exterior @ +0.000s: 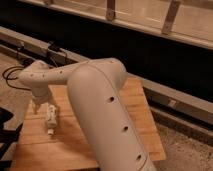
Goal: Place the bottle in the ceramic bowl
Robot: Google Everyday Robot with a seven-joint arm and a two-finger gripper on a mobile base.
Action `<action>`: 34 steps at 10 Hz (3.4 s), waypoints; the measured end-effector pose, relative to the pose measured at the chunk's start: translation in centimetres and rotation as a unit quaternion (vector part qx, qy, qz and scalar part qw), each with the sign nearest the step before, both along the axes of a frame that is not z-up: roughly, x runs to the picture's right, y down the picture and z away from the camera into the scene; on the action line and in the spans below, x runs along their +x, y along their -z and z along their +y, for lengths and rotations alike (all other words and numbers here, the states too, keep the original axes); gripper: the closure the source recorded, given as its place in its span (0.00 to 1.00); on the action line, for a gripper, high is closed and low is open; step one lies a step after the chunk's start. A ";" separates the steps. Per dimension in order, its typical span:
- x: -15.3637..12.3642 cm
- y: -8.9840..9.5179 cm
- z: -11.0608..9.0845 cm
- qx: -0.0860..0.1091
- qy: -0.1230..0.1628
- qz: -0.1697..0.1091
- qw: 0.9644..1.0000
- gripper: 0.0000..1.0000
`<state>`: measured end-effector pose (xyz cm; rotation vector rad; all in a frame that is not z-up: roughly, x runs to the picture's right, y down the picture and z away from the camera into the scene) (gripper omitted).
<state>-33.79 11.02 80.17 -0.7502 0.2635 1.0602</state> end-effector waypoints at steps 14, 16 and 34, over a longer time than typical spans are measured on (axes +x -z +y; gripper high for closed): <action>4.4 -2.8 2.8 -0.019 -0.008 0.064 0.998 0.35; 4.2 -3.0 3.0 -0.025 -0.007 0.058 0.998 0.35; 3.3 -3.0 3.5 -0.027 0.022 0.043 0.998 1.00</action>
